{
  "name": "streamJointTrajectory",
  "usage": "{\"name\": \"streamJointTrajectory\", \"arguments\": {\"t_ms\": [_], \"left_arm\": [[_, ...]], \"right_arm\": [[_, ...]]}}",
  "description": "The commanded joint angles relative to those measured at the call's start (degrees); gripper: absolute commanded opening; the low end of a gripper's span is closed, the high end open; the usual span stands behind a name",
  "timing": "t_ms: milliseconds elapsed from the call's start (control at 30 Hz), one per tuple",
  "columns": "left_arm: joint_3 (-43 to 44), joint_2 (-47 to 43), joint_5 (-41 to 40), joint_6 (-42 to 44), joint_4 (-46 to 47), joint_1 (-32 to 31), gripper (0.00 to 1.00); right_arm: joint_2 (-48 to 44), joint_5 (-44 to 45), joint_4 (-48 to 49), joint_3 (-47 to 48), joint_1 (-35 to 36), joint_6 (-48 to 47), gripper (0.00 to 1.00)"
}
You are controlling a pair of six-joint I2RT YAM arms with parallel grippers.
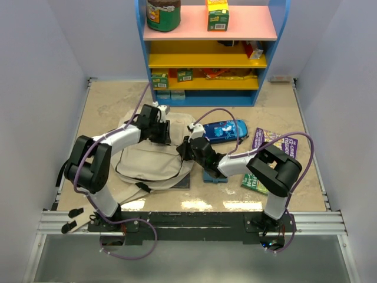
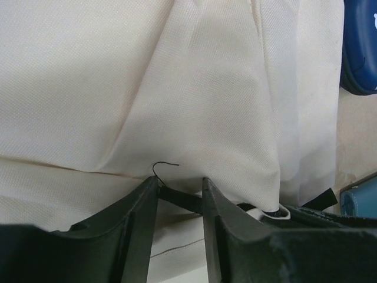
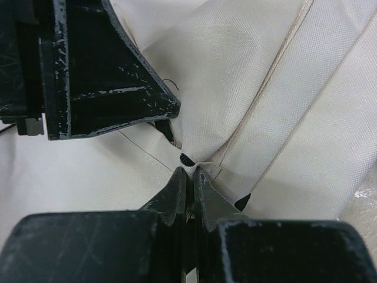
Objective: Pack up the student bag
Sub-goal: Unzip the student bag at the center of the board.
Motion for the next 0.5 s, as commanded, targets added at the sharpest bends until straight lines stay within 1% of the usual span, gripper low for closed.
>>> {"name": "streamJointTrajectory", "arguments": {"t_ms": [0,33,133,233,267,333,367,467], "left_arm": [[1.7,2.6,-2.4,-1.3,1.3,-1.2,0.41],[1.6,2.8,-2.4,-1.3,1.4,-1.3,0.41],[1.2,3.0,-2.3,-1.5,1.7,-1.4,0.36],[1.3,2.8,-2.2,-1.5,1.6,-1.4,0.25],[1.3,2.8,-2.3,-1.4,1.5,-1.5,0.17],[1.3,2.6,-2.5,-1.4,1.5,-1.4,0.08],[1.3,2.6,-2.4,-1.5,1.5,-1.4,0.01],[1.6,2.4,-1.5,-1.8,1.3,-1.7,0.0]], "right_arm": [[-1.6,-2.0,0.2,-1.2,1.4,-1.1,0.0],[-1.6,-2.0,0.2,-1.3,1.5,-1.1,0.0],[-1.8,-2.1,0.3,-1.4,1.5,-1.2,0.0],[-1.8,-2.2,0.5,-1.5,1.5,-1.2,0.0],[-2.0,-2.2,0.4,-1.5,1.5,-1.2,0.0],[-1.9,-2.2,0.4,-1.4,1.5,-1.2,0.0],[-2.0,-2.2,0.4,-1.3,1.5,-1.2,0.0],[-2.0,-2.4,0.2,-1.2,1.6,-1.4,0.0]]}}
